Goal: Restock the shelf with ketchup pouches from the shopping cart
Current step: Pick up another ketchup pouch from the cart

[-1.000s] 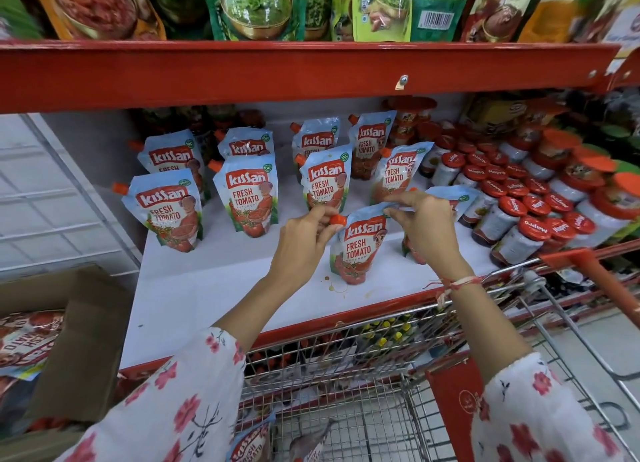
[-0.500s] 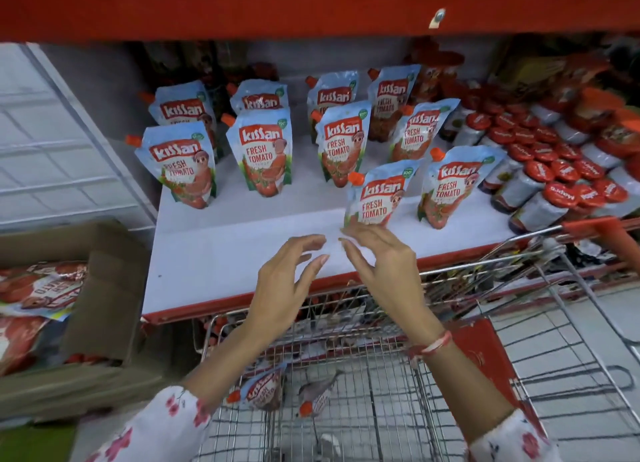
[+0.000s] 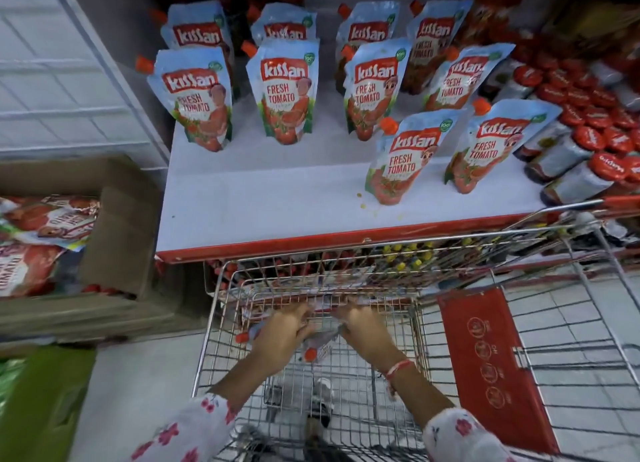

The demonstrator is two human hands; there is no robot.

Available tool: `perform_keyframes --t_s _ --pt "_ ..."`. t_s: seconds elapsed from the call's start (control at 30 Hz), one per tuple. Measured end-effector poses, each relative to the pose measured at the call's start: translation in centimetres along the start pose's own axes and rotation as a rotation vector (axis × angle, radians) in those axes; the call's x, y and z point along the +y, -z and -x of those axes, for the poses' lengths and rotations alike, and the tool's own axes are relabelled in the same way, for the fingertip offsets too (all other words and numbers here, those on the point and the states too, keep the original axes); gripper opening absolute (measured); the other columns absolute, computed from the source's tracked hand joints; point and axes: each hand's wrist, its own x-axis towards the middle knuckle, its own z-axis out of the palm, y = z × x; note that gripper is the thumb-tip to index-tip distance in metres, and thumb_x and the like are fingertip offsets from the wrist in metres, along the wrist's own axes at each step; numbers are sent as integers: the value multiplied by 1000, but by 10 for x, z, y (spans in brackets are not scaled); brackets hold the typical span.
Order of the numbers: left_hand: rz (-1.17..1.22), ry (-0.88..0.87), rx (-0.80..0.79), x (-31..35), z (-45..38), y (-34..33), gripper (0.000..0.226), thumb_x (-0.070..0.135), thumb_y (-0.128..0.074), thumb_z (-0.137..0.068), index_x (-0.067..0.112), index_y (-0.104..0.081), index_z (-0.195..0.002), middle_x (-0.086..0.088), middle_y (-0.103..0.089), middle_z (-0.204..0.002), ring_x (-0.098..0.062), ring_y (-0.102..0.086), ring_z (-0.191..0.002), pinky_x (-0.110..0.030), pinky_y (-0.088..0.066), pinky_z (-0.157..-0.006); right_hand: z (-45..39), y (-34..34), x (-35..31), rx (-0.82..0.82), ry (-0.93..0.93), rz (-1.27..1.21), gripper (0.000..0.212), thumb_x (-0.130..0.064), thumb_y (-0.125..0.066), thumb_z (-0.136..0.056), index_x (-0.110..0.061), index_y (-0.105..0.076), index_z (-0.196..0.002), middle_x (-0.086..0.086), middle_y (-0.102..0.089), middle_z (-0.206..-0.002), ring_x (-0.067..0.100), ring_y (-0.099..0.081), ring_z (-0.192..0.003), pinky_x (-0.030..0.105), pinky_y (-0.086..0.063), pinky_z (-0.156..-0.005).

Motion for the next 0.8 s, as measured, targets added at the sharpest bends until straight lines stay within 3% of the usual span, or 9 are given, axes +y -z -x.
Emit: perform_keyframes --t_s 0.13,0.3,0.5,0.6,0.7,0.8 --pt "-67 73 -134 -6 5 -27 28 41 -56 -88 18 -56 -105 -5 -65 -104 -23 -63 -96 -35 -52 -82 1 -21 3 -20 50 20 28 -8 -51 -92 -16 -58 -117 9 -66 -109 22 -63 -96 30 -54 -84" --pt "-155 186 -204 -10 11 -64 41 37 -58 -87 21 -51 -124 -8 -67 -107 -23 -64 -96 -37 -55 -85 0 -35 9 -27 101 98 33 4 -54 -87 -7 -58 -117 15 -61 -118 26 -55 -110 34 -50 -94" --pt "-220 226 -154 -16 7 -73 31 16 -52 -93 17 -52 -124 -11 -70 -103 -22 -67 -90 -30 -57 -80 -4 -32 12 -57 72 114 34 3 -57 -86 -15 -62 -114 10 -67 -111 25 -63 -100 34 -54 -88" --pt "-191 234 -156 -20 4 -66 25 19 -49 -94 11 -57 -117 -10 -68 -106 -22 -65 -95 -28 -55 -81 -6 -25 11 -70 83 104 34 -1 -58 -86 -20 -65 -113 9 -72 -103 25 -66 -93 34 -55 -86" --pt "-158 191 -150 -21 6 -49 25 24 -45 -96 11 -57 -114 -8 -66 -107 -19 -62 -93 -19 -47 -69 -2 -15 8 -63 125 74 26 -10 -60 -87 -18 -65 -111 8 -73 -99 24 -67 -89 34 -56 -85" --pt "-101 116 -134 -19 11 -28 24 25 -44 -96 14 -57 -114 -6 -67 -108 -17 -63 -91 -19 -47 -69 4 -6 5 11 188 63 23 -11 -63 -85 -17 -67 -107 7 -74 -100 23 -68 -86 32 -57 -79"
